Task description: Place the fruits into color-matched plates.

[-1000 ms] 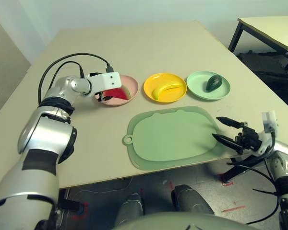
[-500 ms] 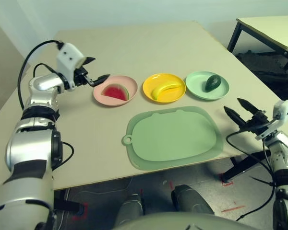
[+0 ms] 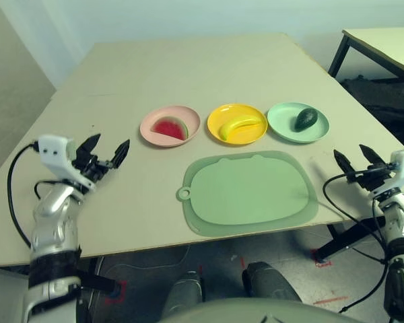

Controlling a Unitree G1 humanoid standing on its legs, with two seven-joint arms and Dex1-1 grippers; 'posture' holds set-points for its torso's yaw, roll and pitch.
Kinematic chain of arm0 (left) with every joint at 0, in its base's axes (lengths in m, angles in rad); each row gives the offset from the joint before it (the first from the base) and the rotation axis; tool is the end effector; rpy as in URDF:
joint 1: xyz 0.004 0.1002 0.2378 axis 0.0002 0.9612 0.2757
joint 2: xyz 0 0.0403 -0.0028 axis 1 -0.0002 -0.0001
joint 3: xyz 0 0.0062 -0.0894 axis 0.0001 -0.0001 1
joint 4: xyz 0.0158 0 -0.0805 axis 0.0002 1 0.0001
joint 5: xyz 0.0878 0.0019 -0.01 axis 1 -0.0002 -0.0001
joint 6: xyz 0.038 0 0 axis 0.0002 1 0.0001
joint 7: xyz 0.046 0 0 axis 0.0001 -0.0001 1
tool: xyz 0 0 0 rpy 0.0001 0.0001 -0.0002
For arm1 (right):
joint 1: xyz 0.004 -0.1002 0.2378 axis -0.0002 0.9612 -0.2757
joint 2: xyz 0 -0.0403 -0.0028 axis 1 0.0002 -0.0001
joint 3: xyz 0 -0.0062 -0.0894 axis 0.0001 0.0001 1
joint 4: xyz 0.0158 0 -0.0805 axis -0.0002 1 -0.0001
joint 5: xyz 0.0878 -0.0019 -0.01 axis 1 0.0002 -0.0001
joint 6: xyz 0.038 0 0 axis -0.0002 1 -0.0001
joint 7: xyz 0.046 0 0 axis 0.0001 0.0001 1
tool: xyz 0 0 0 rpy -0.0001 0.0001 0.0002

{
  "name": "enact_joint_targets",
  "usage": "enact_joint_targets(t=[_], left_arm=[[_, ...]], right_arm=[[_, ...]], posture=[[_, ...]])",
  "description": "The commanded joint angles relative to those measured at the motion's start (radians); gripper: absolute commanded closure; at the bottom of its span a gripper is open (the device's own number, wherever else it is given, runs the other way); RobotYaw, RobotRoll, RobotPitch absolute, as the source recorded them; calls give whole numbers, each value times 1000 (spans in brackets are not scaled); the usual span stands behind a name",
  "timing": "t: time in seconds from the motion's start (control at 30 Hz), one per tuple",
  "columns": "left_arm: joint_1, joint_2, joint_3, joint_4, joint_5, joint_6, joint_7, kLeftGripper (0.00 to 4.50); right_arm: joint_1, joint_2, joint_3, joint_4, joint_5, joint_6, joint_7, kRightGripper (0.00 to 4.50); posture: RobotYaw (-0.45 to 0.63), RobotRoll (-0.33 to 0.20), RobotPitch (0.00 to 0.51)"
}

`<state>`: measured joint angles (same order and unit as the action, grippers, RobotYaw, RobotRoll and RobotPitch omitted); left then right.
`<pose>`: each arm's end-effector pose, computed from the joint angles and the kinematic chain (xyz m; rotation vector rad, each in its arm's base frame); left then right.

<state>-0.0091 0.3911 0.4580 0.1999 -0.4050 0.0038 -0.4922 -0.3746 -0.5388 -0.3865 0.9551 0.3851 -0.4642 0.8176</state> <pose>0.1686 0.3034 0.0723 -0.0597 -0.0156 0.0018 0.2096 -0.3303 0.0646 -0.0490 -0.0960 0.1942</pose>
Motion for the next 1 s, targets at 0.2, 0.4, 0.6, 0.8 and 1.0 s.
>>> enact_joint_targets(t=[0.2,0.4,0.6,0.8,1.0], left_arm=[[18,-47,-18,-50,-6,7,57,18],[-27,-68,-52,-12,10,-11,75,18],[-48,-88,-67,-24,19,-24,99,18],[-19,-100,-71,-84,23,-21,133,18],[26,-130,-91,-145,31,-11,169,18]], right_arm=[[1,-22,-8,57,-29,-12,-39,0],[-50,-126,-38,180,-17,6,-33,0],[-113,-198,-75,257,10,56,48,0],[-170,-206,-104,282,23,85,121,0],[-200,-220,-107,302,2,96,112,0]], posture=[[-43,0,93],[-77,0,68],[-67,0,73],[-78,0,83],[-76,0,85]])
